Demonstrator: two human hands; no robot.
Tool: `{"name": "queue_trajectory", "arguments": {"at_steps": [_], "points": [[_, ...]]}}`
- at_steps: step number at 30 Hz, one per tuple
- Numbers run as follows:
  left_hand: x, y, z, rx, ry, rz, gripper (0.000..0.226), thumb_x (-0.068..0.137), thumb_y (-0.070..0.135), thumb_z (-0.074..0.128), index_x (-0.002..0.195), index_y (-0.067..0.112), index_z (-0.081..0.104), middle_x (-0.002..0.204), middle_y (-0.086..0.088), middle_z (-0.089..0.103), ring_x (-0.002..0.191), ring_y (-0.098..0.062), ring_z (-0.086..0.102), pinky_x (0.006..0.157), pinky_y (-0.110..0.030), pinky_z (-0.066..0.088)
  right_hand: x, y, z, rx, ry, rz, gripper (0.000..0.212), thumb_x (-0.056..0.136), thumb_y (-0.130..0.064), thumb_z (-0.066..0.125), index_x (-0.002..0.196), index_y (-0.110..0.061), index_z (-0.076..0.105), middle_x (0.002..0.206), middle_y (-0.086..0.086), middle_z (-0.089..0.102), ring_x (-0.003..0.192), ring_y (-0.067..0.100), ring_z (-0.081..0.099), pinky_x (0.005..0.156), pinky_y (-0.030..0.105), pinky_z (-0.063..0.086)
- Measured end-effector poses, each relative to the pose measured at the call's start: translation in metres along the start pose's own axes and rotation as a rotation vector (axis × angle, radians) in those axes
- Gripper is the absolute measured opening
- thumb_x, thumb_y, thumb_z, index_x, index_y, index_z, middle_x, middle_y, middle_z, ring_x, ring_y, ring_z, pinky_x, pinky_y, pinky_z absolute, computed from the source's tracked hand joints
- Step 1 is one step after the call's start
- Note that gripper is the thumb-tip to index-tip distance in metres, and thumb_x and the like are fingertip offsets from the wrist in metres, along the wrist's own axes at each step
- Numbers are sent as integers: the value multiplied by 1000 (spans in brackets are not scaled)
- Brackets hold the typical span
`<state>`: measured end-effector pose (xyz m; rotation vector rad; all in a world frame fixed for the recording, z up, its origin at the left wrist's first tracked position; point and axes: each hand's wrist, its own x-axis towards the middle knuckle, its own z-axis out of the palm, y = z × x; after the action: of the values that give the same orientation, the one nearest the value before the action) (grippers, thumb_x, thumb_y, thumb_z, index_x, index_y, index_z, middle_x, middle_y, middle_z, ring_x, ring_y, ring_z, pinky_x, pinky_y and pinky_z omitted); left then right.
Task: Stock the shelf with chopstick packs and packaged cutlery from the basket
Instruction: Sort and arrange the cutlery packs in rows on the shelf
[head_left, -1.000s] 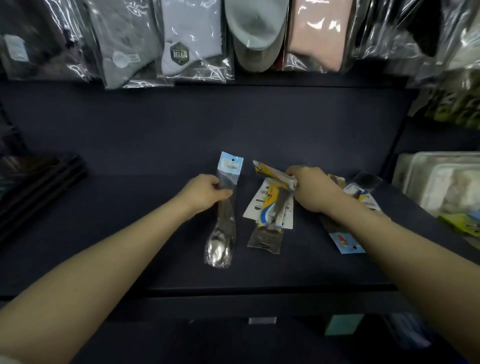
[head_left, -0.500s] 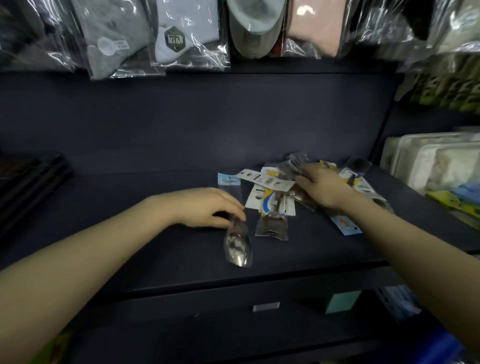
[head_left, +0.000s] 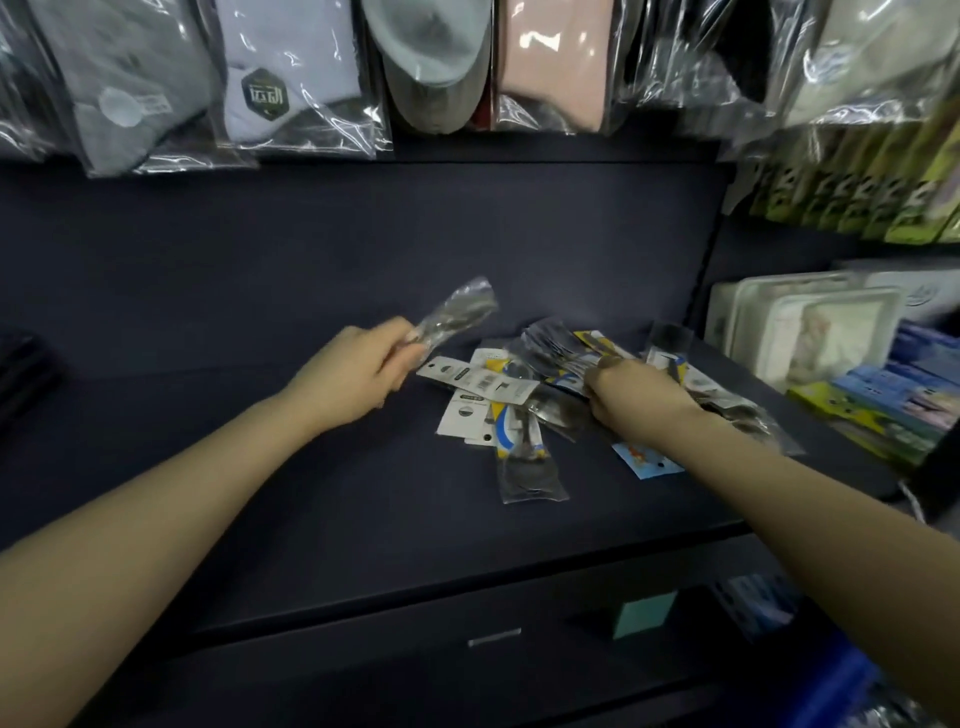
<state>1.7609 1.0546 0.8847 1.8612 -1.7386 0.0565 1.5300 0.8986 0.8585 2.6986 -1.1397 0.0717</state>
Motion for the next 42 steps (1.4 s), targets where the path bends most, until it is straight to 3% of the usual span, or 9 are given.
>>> {"name": "queue_trajectory", "arguments": {"at_steps": [7, 11, 17, 20, 25, 28, 32, 35, 42], "points": [[27, 38, 39, -243, -122, -292, 26, 93, 24, 48, 77, 6, 55, 62, 2, 56, 47, -11, 49, 51, -24, 41, -3, 17, -18, 397, -52, -183, 26, 83, -26, 65, 106, -14, 64, 111, 3, 66, 95, 13, 56, 78, 19, 39], [42, 59, 56, -203, -153, -270, 27, 88, 30, 54, 84, 3, 56, 72, -2, 54, 65, -18, 50, 60, -29, 39, -3, 31, -11, 256, -255, -77, 63, 78, -42, 65, 131, -14, 44, 132, 7, 50, 120, 25, 47, 101, 36, 41], [59, 76, 68, 22, -200, -112, 21, 84, 25, 62, 92, 9, 51, 88, -6, 58, 80, -22, 55, 64, -30, 39, 0, 49, -13, 238, -34, -94, 14, 82, -20, 54, 84, -7, 58, 87, 13, 59, 85, 33, 58, 68, 35, 44], [71, 75, 75, 103, -151, -76, 20, 87, 25, 59, 89, 6, 51, 96, -12, 60, 88, -28, 58, 74, -37, 46, 3, 62, -19, 306, 54, -48, 26, 85, -13, 52, 61, -14, 44, 66, 4, 48, 71, 27, 52, 62, 31, 34], [86, 78, 87, -288, -49, -343, 31, 91, 32, 51, 97, 3, 59, 92, -12, 65, 82, -25, 60, 73, -35, 47, 10, 74, -17, 592, 132, 117, 16, 85, -8, 53, 94, 0, 64, 92, 14, 68, 84, 26, 63, 71, 33, 47], [92, 81, 92, -495, 22, -426, 38, 84, 38, 60, 100, 4, 59, 101, -12, 67, 92, -25, 64, 84, -41, 50, 4, 59, -12, 510, 139, -60, 14, 87, -16, 57, 92, -11, 68, 95, 6, 71, 90, 22, 64, 74, 27, 43], [94, 75, 94, -410, -58, -441, 32, 76, 24, 71, 99, 7, 59, 93, -10, 65, 84, -24, 62, 78, -39, 51, 3, 40, -4, 458, -65, -248, 31, 87, -27, 60, 116, -16, 63, 111, 3, 60, 109, 14, 50, 93, 21, 35], [94, 73, 95, -335, -162, -378, 13, 78, 15, 69, 83, 10, 58, 76, -2, 59, 71, -19, 56, 66, -31, 44, 10, 41, 6, 338, -199, -156, 61, 84, -54, 53, 138, -31, 39, 144, 9, 38, 136, 28, 31, 112, 40, 28], [79, 59, 100, 160, -129, -144, 17, 92, 24, 48, 96, 8, 54, 92, -11, 64, 80, -29, 60, 61, -31, 40, 13, 51, 15, 283, -138, -25, 47, 92, -53, 35, 127, -26, 51, 132, 16, 49, 131, 38, 36, 108, 46, 32]]}}
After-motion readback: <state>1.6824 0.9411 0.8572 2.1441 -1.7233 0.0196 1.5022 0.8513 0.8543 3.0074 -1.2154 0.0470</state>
